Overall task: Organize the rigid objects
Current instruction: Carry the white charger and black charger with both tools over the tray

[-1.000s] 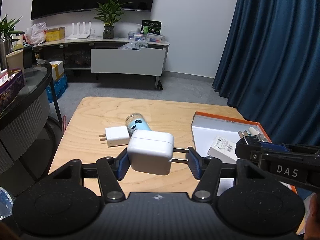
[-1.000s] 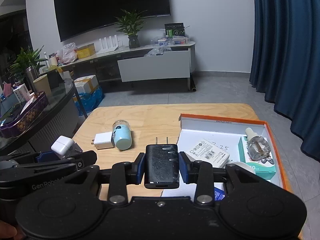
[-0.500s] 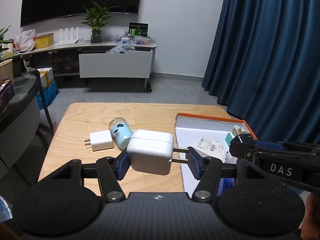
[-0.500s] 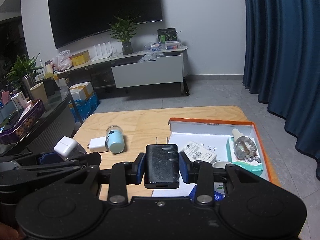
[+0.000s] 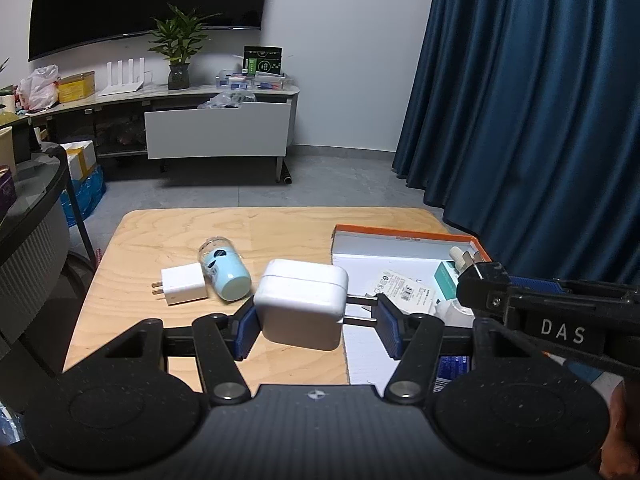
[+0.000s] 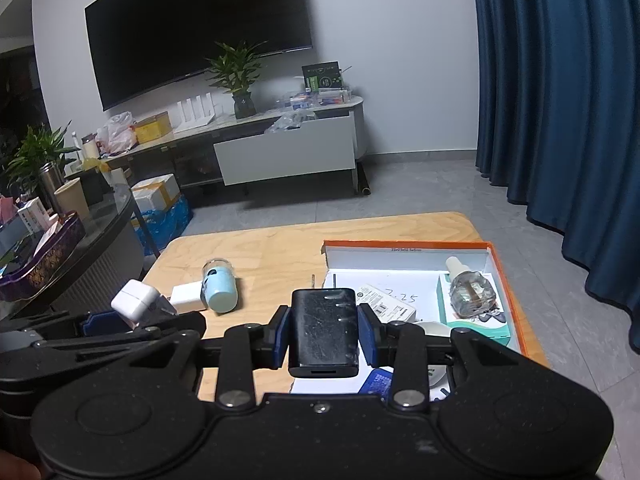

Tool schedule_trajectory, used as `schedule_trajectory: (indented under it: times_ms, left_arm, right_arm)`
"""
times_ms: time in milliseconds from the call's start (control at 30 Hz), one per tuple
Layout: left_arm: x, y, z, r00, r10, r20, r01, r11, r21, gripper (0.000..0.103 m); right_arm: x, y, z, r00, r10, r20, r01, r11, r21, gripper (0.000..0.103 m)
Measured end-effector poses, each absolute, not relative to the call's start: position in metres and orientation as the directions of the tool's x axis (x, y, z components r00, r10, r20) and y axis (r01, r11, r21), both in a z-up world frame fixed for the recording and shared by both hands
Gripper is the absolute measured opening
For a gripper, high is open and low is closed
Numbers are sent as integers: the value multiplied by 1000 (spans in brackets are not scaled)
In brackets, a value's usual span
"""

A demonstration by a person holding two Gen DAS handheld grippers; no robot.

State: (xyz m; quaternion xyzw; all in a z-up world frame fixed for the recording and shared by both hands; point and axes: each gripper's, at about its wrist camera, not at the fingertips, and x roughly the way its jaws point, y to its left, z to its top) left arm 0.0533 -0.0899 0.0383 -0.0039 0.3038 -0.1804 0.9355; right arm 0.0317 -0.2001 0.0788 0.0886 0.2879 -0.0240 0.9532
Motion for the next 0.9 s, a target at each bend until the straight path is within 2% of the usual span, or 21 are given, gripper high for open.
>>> schedule_trajectory:
  times_ms: [900]
  left_arm:
    - [51,-124,34,716,-403,-570,425,899,-103,60]
  right_arm:
    - [26,-232,75,833,-55,-551,174,971,167,44]
